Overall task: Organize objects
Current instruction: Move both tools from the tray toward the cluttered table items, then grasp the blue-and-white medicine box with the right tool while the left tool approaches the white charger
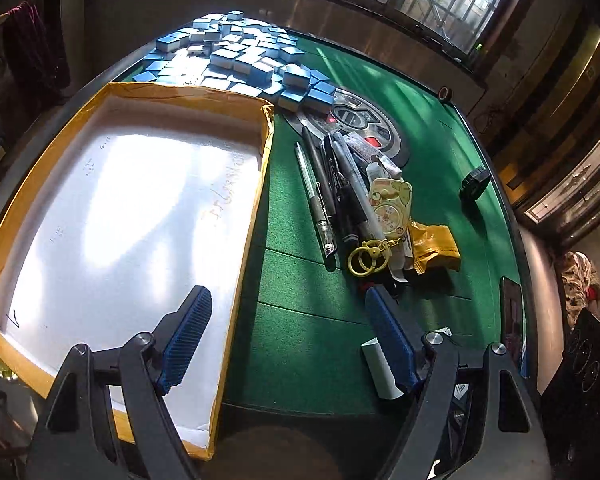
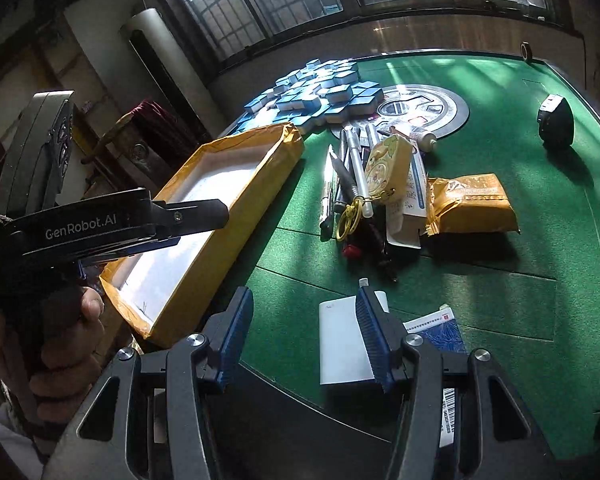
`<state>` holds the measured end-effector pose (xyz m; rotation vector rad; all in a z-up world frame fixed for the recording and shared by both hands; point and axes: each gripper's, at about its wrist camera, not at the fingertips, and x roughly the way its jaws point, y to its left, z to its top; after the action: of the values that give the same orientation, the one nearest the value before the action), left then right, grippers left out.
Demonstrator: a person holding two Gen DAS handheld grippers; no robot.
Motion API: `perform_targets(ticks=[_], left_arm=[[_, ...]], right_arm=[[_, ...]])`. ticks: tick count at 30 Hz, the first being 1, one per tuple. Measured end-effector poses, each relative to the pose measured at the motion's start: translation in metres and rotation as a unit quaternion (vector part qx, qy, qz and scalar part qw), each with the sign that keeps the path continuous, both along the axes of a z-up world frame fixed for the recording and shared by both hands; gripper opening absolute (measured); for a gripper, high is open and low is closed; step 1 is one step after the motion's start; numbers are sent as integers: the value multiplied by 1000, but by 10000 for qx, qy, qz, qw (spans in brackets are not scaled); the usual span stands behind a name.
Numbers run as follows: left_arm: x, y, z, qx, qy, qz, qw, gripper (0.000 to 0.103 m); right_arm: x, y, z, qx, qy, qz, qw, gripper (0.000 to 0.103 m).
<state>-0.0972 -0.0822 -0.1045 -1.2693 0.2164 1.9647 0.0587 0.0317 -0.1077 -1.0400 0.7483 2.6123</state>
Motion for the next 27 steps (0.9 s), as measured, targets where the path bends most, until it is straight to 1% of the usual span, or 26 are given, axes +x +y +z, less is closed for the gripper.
perform_targets(ticks=[3, 5, 9, 13, 14, 16, 20, 22, 27], left_arm=[[9, 5, -3, -98, -3, -201, 9997, 80], [12, 10, -7, -150, -30, -330, 9993, 80], [14, 10, -16, -221, -270, -533, 9980, 80], [14, 8, -20, -227, -422, -597, 9971, 80], [15, 7, -20, -227, -429, -612, 9969, 80], [16, 8, -20, -242, -401, -661, 9967, 80], [21, 10, -20, -229, -456, -786, 9956, 80], [24, 12, -21, -246, -455, -846, 9951, 80], [30, 17, -22, -268, -473, -958, 9939, 80]], right_arm=[[11, -1, 1, 247, -57, -169, 9995, 48], [15, 1, 0, 322, -96, -223, 9992, 48], [17, 5, -4, 204, -167, -150, 9995, 48], [24, 8, -4, 224, -221, -298, 9991, 48], [26, 9, -5, 237, -244, -312, 9989, 48], [30, 11, -3, 426, -313, -403, 9978, 48], [36, 19, -9, 674, -547, -533, 9948, 48], [39, 24, -13, 715, -627, -599, 9937, 48], [41, 29, -22, 628, -738, -579, 9936, 46]])
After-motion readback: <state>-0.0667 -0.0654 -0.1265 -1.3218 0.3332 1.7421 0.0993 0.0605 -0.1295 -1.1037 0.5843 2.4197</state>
